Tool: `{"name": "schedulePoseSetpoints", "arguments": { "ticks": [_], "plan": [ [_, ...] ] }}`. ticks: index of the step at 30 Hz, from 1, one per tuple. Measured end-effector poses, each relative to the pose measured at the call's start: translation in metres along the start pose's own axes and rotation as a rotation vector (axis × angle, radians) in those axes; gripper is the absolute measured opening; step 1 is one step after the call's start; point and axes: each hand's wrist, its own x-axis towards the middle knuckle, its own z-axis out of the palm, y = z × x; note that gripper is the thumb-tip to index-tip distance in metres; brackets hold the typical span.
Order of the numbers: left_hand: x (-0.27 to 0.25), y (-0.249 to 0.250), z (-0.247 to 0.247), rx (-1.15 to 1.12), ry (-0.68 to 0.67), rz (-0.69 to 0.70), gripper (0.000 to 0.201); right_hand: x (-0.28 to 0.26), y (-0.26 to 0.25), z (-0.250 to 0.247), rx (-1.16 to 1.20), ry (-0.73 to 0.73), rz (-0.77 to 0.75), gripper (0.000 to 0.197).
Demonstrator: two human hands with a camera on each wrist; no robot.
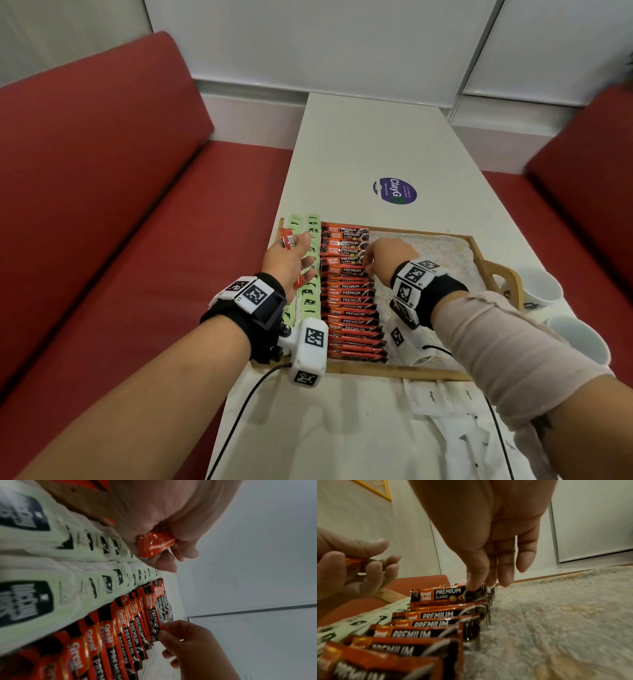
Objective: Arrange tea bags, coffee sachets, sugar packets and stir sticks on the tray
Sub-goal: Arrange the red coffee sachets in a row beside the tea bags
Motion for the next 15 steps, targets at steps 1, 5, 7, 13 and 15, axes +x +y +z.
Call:
{"name": "schedulePoseSetpoints", "arguments": {
  "ticks": [1,5,7,13,15],
  "plan": [
    [-0.0001,0.0001,-0.0002,0.004,-0.001,0.0,0.008,0.0005,-0.0007,0.0,-0.015,-0.003,-0.002,0.015],
    [0.0001,0.0009,-0.0015,0.02,-0.009,-0.004,0.01,0.0013,-0.0021,0.0011,-0.056,-0.023,-0.008,0.019],
    [0.0001,0.0016,-0.0017,0.027,-0.007,-0.004,0.015,0.0007,-0.0019,0.0005,-0.055,-0.022,-0.014,0.019],
    [-0.0009,0.004,0.0012,-0.045,0.018,-0.046,0.023,0.0003,-0.003,-0.0031,0.014,0.026,-0.057,0.02],
    [-0.0009,0.0041,0.0039,-0.049,0.023,-0.032,0.023,0.0003,-0.0072,-0.001,0.104,0.058,-0.085,0.015]
  ]
}}
